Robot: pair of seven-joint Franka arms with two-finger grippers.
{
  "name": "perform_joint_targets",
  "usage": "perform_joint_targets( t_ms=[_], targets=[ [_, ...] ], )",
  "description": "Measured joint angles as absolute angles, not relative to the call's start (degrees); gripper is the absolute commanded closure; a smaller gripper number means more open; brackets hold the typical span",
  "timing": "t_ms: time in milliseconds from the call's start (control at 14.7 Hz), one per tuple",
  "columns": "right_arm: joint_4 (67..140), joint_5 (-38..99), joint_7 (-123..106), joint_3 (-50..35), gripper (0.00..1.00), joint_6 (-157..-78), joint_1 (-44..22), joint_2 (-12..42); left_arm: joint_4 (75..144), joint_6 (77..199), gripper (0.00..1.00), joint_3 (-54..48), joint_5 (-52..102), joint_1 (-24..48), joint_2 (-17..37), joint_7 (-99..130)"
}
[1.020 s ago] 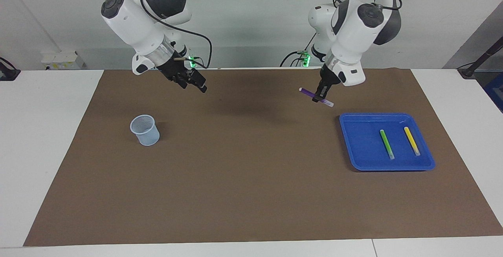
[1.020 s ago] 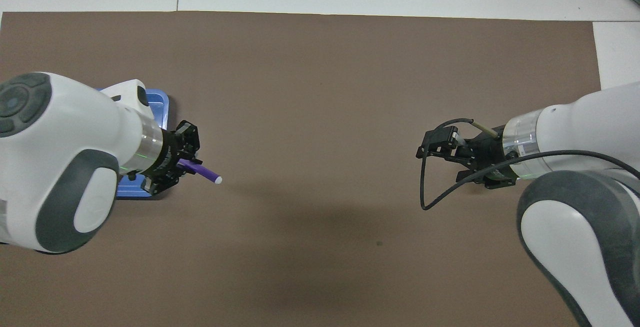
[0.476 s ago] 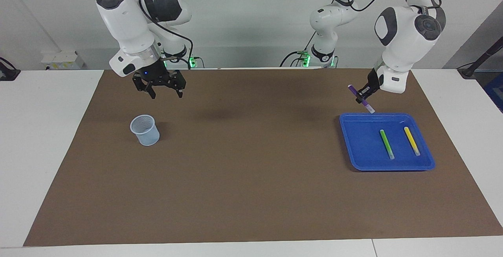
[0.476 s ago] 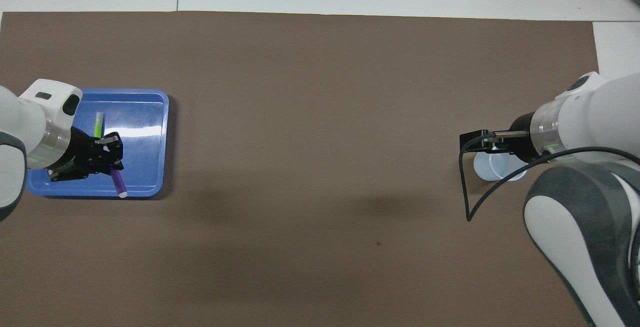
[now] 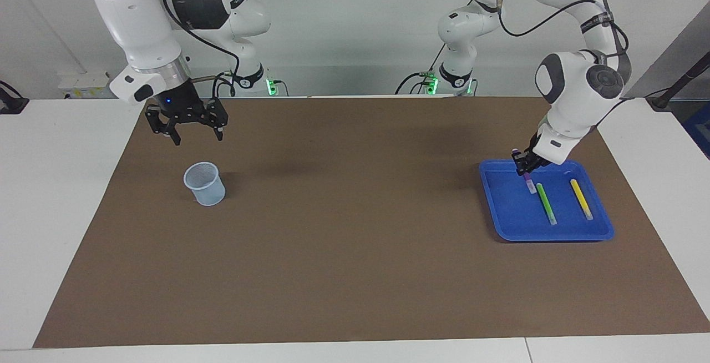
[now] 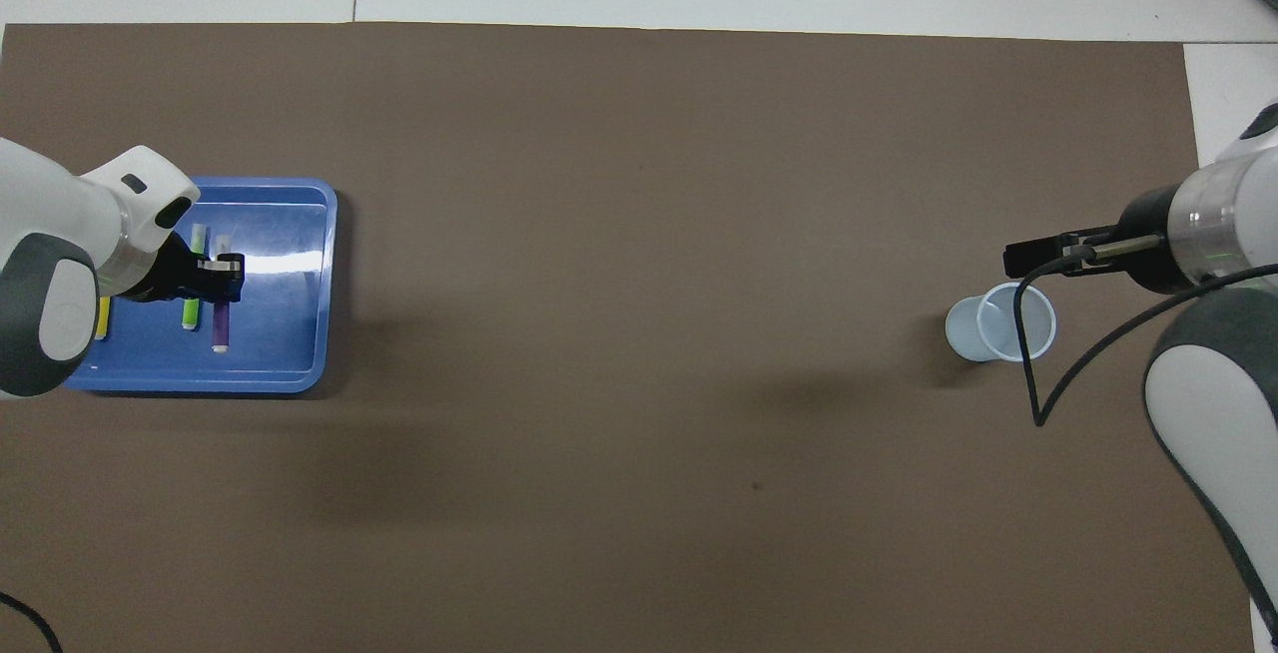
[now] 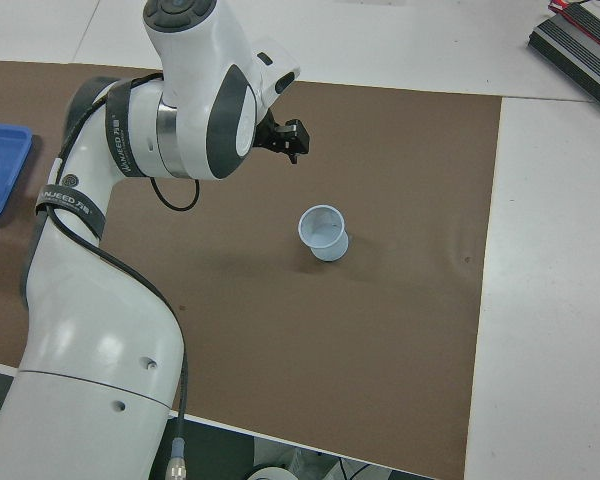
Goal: Right arm passes pens to left for tray arrangement
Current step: 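Lay the purple pen in the tray and open the left gripper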
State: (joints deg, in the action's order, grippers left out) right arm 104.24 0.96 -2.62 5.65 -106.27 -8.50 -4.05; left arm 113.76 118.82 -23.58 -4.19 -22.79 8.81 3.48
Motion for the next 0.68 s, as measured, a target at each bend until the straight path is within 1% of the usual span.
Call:
perform_joint_targets(
  t_ms=[136,272,408,612,680],
  targets=[
    [102.63,0.92,-2.62,5.65,0.00,-105.02,-8.06,-3.95,113.59,122.18,1.00,-23.67,-5.93,-22.84,13.16,1.83],
    [101.10,0.92,-2.67,5.66,0.00,-104.17,-7.03,-3.45,113.43,124.22,1.00,-23.92,-6.50,-22.81,16.26,1.48],
    [100.08,0.91,-3.16,5.66,0.00,-103.87,-5.68,-2.59,113.21,124.28,1.00,-23.91,-6.63,-22.84,17.31,1.37],
    [99.38,0.90,-6.01,5.72,0.00,-103.87,-3.70,-1.77,113.18,124.29,1.00,-23.90,-6.67,-22.86,17.27,1.35],
    [99.17,0.90,-6.45,5.72,0.00,-103.87,-3.37,-1.71,113.23,124.29,0.86,-23.90,-6.67,-22.86,17.28,1.35]
  ],
)
